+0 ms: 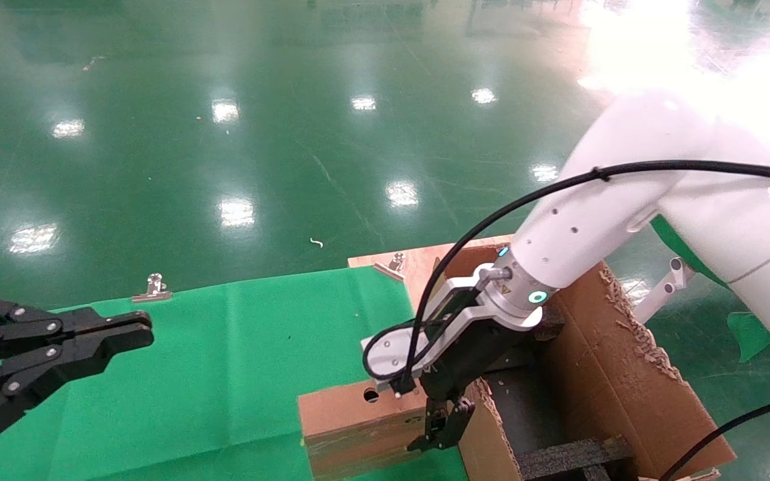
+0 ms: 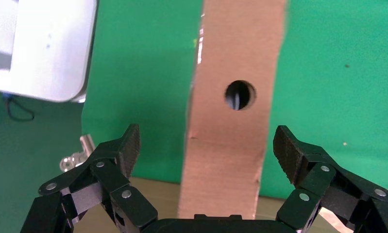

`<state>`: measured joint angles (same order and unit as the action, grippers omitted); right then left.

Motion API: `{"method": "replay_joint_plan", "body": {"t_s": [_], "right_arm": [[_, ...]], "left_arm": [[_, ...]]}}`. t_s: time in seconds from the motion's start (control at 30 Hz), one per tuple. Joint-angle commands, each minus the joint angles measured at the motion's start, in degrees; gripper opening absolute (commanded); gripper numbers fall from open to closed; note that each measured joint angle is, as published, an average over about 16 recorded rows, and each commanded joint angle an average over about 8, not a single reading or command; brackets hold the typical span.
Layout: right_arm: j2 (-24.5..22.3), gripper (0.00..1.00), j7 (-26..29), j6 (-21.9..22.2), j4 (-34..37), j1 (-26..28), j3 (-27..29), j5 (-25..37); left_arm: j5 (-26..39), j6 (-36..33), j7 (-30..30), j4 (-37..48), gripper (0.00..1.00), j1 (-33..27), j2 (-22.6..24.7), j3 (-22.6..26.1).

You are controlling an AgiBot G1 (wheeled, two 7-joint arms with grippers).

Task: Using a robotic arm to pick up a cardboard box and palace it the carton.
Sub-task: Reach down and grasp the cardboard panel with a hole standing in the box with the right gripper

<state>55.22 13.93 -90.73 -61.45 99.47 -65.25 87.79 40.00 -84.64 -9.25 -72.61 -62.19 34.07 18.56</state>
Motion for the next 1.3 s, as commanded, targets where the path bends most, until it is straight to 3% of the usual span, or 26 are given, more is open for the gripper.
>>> {"method": "replay_joint_plan", "body": {"t_s": [0.03, 0.2, 0.27, 1.3], "right_arm": [[0.78, 0.75, -0.59, 0.01, 0.64, 0.82, -1.80, 0.08], [1.50, 0.12, -1.15, 0.09, 1.16, 1.67, -3.59, 0.27], [1.50, 0.00, -1.12, 0.12, 1.14, 1.67, -3.58, 0.24], [0.84, 0.00, -0.62, 0.00, 0.67, 0.78, -1.92, 0.00]], "left_arm": [[0.00, 0.00, 0.00, 0.00, 1.00, 0.00, 0.00, 0.00], [0.01, 0.02, 0.00, 0.01, 1.00, 0.01, 0.00, 0.00], [-0.01, 0.02, 0.00, 0.01, 1.00, 0.01, 0.00, 0.00], [-0.04, 0.02, 0.01, 0.01, 1.00, 0.01, 0.00, 0.01]]}}
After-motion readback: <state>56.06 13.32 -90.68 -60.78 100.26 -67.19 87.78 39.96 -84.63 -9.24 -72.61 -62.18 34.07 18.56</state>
